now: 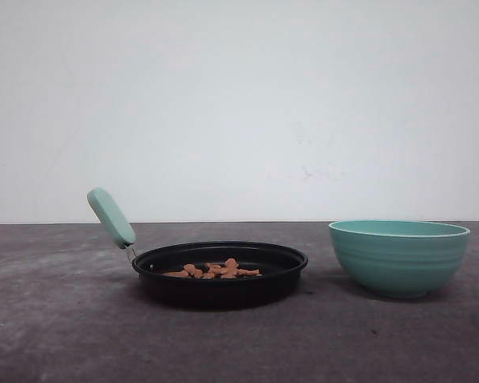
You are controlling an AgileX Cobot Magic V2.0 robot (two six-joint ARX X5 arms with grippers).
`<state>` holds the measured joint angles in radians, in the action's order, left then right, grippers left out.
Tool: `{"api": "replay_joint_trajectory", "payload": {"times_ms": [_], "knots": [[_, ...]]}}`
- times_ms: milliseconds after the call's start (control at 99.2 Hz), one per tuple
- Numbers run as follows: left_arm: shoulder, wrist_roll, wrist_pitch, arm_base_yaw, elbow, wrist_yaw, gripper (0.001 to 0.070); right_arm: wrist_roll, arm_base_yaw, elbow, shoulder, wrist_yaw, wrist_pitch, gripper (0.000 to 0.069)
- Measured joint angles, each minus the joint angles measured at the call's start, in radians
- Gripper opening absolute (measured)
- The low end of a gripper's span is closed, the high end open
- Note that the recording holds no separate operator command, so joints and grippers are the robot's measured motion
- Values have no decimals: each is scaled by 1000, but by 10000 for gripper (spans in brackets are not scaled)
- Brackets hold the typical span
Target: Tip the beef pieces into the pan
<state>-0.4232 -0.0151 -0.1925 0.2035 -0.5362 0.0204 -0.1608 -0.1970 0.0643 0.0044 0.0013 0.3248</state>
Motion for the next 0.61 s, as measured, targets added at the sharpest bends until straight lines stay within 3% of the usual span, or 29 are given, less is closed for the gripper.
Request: {"api": "replay_joint_trajectory", "payload": {"times_ms": [121, 262, 454, 605], "knots": [[238, -18, 48, -31, 226, 0, 14, 0, 0, 0, 0, 0, 0, 11], [422, 4, 33, -40, 453, -10, 14, 0, 0, 0, 0, 0, 0, 11], [420, 23, -35, -106, 489, 0, 14, 0, 0, 0, 0, -2, -2, 11], [420, -16, -36, -143, 488, 25, 14, 0, 0, 0, 0, -1, -2, 11]]}}
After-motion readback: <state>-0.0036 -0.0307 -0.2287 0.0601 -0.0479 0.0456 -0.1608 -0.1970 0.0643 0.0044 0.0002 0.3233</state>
